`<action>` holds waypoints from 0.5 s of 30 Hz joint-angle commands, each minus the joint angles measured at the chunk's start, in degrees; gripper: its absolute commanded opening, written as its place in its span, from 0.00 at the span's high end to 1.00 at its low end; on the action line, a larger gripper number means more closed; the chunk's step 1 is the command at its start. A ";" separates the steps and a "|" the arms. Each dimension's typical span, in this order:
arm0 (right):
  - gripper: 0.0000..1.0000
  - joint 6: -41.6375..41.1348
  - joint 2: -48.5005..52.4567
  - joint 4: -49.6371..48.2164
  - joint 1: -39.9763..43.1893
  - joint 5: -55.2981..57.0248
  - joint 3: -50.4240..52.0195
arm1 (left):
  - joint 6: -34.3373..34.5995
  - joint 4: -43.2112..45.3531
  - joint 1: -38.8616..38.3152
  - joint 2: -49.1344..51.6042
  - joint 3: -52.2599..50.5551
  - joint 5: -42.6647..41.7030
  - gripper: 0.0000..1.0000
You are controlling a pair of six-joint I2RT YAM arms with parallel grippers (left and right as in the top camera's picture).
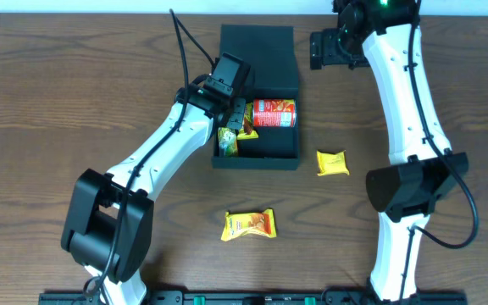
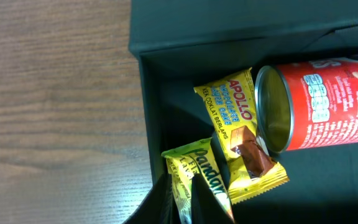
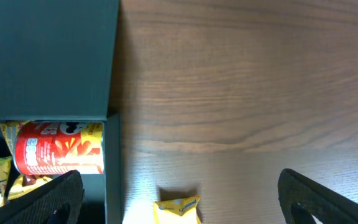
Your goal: Pack container
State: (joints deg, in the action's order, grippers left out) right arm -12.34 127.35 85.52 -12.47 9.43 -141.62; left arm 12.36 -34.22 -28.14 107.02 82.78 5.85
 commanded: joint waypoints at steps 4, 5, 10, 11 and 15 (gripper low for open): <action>0.01 0.39 -0.94 1.60 2.71 -0.96 -0.02 | 2.45 -5.11 0.07 -2.58 2.93 -5.09 0.74; 0.01 0.66 -0.96 2.21 3.17 -2.71 -0.02 | 3.54 -6.27 0.02 -2.58 2.95 -6.34 0.74; 0.01 3.17 -1.14 6.88 3.98 -8.55 -0.02 | 6.08 -10.91 0.31 -5.90 5.90 -6.47 0.51; 0.01 5.31 -1.40 7.76 3.93 -9.84 -0.02 | 6.05 -11.76 0.44 -7.19 7.15 -5.29 0.45; 0.01 7.72 -3.17 10.47 2.99 -9.90 -0.02 | 3.54 -14.14 0.48 -12.66 10.71 5.49 0.02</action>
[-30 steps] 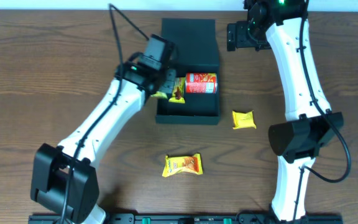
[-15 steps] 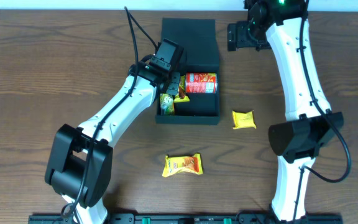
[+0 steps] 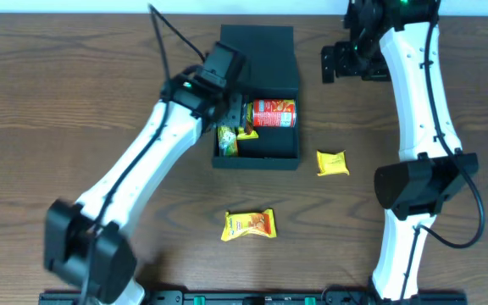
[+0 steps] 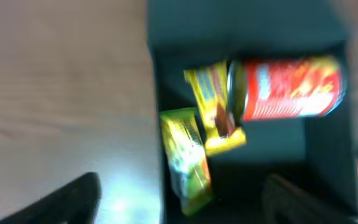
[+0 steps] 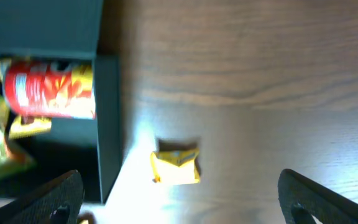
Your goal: Pack container
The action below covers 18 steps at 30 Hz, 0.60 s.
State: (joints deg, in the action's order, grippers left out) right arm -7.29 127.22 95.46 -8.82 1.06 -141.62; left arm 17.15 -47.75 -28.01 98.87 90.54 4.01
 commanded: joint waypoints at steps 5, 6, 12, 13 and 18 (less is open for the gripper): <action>0.02 1.97 -5.90 0.92 -1.03 -2.12 0.00 | -3.89 -4.92 2.27 -10.69 3.48 12.61 0.05; 0.03 1.99 -6.67 1.46 -1.46 -1.88 0.00 | -3.89 -6.93 3.50 -11.78 3.48 12.57 0.05; 0.04 -0.68 -9.57 1.84 -10.67 1.36 0.35 | -4.66 -15.15 12.92 -16.06 3.48 10.51 0.04; 0.03 -1.81 -9.55 1.79 -13.18 2.58 0.74 | -6.19 -15.26 14.86 -16.61 3.50 8.46 0.05; 0.01 -11.10 -9.35 -4.57 -23.12 6.51 8.11 | -8.61 -15.32 22.08 -17.29 3.50 3.32 0.05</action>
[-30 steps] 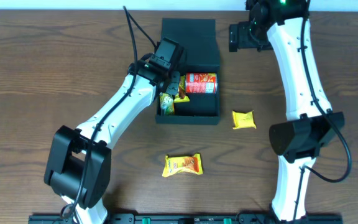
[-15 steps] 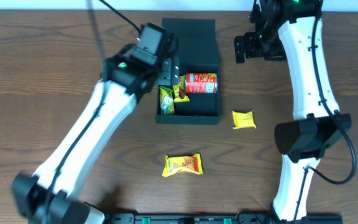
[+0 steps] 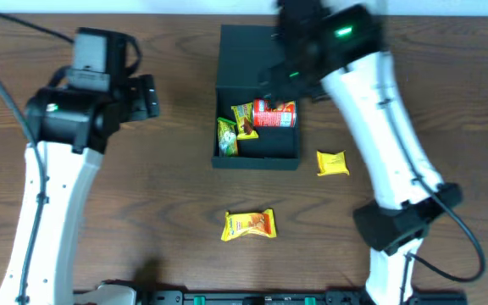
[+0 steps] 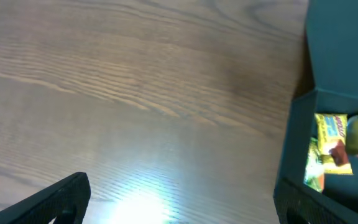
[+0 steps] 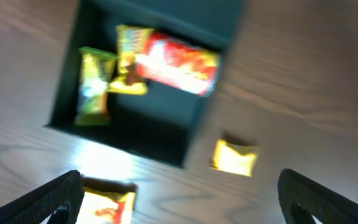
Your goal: Pack container
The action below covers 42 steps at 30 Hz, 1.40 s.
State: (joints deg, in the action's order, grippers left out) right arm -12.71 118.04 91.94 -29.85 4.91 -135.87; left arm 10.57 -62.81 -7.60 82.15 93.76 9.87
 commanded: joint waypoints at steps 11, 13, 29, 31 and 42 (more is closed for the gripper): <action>0.01 -14.93 -0.17 -12.63 -5.31 -4.96 18.58 | -9.99 -0.09 3.52 -0.50 0.26 -1.95 0.05; 0.01 -10.34 -0.17 -18.03 -6.47 -8.39 20.98 | -10.03 -0.07 3.52 -0.50 0.26 -1.60 0.04; 0.31 -6.47 0.22 -34.86 -6.91 -8.96 34.67 | -9.99 0.48 3.50 0.26 0.20 -0.50 0.05; 0.26 -5.25 0.22 -36.68 -7.04 -10.38 35.34 | -9.99 0.52 3.50 0.26 0.20 -0.48 0.04; 0.53 2.78 0.22 -40.06 -7.10 -10.97 38.21 | -9.99 0.50 3.50 0.26 0.20 -0.48 0.05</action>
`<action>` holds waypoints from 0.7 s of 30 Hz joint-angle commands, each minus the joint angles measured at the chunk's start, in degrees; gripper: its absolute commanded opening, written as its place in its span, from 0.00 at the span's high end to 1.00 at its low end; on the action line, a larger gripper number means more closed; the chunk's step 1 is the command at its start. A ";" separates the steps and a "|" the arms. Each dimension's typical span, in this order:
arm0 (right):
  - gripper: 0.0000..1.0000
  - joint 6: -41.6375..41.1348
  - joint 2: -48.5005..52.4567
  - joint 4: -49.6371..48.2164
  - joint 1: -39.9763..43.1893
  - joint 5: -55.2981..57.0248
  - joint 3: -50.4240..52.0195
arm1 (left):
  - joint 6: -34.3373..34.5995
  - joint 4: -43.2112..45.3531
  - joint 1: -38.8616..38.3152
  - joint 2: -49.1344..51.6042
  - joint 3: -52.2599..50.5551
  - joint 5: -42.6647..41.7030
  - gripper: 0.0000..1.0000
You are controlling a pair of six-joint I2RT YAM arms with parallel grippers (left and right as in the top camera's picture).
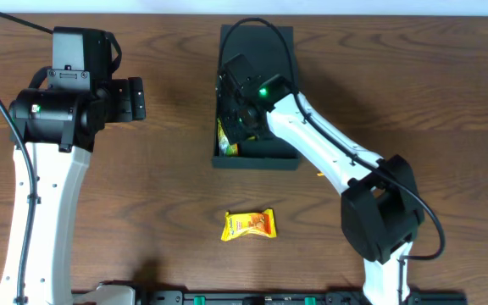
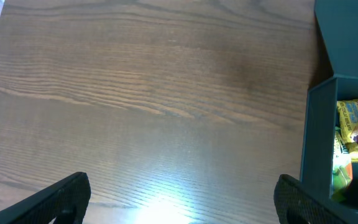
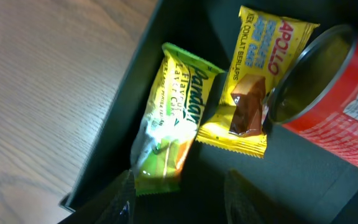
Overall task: Pack container
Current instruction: 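Push the packets down inside the box with the right gripper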
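Observation:
The black box [image 1: 257, 161] stands open at the table's back middle. In the right wrist view it holds a green Pandan packet [image 3: 166, 137], a yellow Apollo packet [image 3: 253, 93] and a red can [image 3: 334, 93] on its side. My right gripper [image 3: 182, 208] is low inside the box, open, just below the green packet's [image 1: 224, 140] near end, holding nothing. Far to the left, my left gripper [image 1: 134, 100] hangs open over bare wood [image 2: 188, 205]. A yellow packet [image 1: 249, 224] lies on the table in front of the box.
The box's lid [image 1: 257, 42] lies flat behind it. My right arm [image 1: 329, 157] crosses the table right of the box and hides what lies under it. In the left wrist view the box's wall [image 2: 319, 137] shows at the right edge.
My right gripper was high above the box, in a blurred view; now it is down inside it by the green packet. The left arm has barely shifted.
My left gripper was in the box with its fingers close round the green packet, the right arm far back right. Then the left gripper stood open above the box, the packet lying inside. It then stood far left with the right arm over the box, now down inside.

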State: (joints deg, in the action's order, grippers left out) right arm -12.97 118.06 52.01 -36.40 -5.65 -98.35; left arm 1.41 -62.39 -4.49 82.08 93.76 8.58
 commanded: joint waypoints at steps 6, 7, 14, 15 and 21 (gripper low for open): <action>0.63 4.31 2.03 -0.39 -0.66 -0.68 0.70 | -0.76 0.04 0.39 0.33 0.20 0.79 0.05; 0.64 4.31 2.51 -0.39 -0.70 -1.05 0.70 | -0.76 0.02 0.39 0.33 0.20 0.79 0.05; 0.65 4.28 4.85 -3.08 -0.81 -4.04 0.70 | -0.79 -0.17 0.39 0.33 0.20 0.81 0.05; 0.65 4.28 4.85 -3.52 -0.81 -4.04 0.70 | -0.81 -0.17 0.39 0.33 0.20 0.81 0.05; 0.66 4.28 4.90 -5.22 -0.81 -4.02 0.70 | -0.83 -0.09 0.39 0.33 0.20 0.83 0.05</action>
State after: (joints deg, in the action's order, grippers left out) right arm -9.74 122.65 47.31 -36.67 -9.08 -97.84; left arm 1.41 -62.54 -4.49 82.08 93.76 8.58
